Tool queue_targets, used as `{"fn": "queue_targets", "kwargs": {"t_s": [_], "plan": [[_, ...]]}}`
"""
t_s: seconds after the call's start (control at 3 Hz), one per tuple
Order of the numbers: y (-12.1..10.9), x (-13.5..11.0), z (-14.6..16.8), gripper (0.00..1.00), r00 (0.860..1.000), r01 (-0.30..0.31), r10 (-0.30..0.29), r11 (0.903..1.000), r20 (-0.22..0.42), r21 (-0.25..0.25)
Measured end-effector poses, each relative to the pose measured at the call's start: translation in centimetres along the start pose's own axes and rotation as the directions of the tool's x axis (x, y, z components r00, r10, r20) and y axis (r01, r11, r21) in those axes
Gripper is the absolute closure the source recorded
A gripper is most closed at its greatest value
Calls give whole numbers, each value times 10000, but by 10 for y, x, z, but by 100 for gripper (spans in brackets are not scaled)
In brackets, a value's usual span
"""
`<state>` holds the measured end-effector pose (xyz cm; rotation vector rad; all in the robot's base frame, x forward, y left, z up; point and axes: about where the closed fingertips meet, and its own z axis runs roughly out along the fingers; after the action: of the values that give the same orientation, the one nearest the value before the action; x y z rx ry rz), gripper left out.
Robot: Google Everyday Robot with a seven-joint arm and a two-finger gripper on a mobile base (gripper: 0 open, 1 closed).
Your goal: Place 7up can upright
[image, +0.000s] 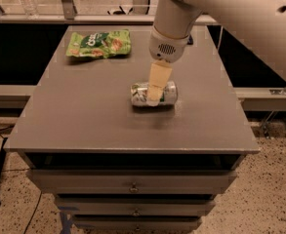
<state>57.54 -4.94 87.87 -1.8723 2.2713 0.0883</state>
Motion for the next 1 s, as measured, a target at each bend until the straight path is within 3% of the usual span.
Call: {"fn": "queue_targets", "kwargs": {"t_s": [0.33,1.0], "plan": [[-5,-4,18,0,9996,-288,288,9995,23,-161],[1,-6,41,41,9984,-566,568,9973,33,-474]]}}
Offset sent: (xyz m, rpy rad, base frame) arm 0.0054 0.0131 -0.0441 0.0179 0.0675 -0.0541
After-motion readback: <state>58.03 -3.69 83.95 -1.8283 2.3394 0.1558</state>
